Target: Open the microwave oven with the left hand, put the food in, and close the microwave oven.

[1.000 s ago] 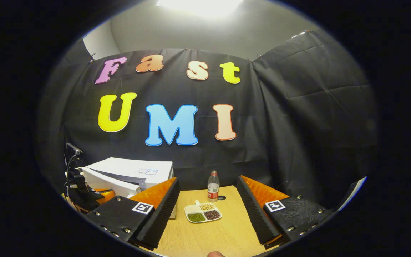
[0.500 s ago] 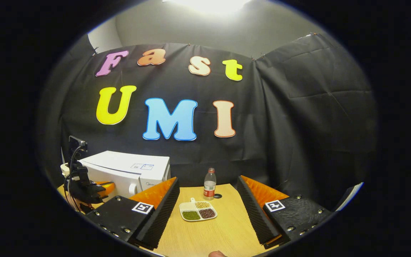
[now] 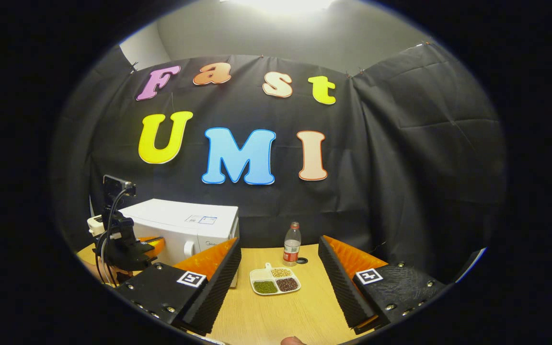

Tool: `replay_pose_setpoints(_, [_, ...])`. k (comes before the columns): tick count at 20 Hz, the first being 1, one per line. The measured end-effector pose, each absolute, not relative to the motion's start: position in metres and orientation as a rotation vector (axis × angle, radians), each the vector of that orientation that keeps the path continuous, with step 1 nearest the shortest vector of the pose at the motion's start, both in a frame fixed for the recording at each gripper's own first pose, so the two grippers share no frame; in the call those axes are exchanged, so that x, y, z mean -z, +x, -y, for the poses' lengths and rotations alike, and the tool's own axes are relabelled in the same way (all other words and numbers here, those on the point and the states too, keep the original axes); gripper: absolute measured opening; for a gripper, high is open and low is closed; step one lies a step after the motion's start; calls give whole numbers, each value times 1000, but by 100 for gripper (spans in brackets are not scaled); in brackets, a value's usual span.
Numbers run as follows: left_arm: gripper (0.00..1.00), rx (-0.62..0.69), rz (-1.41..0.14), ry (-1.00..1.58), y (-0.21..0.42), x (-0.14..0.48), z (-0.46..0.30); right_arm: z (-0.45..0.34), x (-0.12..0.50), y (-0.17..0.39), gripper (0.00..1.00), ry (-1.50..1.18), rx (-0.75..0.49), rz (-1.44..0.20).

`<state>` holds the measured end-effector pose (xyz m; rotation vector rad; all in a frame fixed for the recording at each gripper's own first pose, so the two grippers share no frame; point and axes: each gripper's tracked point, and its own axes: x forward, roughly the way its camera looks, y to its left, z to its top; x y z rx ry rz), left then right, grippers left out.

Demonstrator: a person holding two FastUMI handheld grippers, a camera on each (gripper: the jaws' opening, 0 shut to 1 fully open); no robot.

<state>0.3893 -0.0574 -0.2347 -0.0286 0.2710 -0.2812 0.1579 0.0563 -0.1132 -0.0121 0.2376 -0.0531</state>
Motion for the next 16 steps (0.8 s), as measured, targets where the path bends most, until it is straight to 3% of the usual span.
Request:
replay_pose_setpoints(5, [7, 273, -214, -48, 352, 188, 64, -62, 102, 153, 97, 35, -15, -202])
replay_pose_setpoints(16, [7, 121, -95, -67, 226, 76, 59, -22, 81, 107, 96, 68, -111, -161])
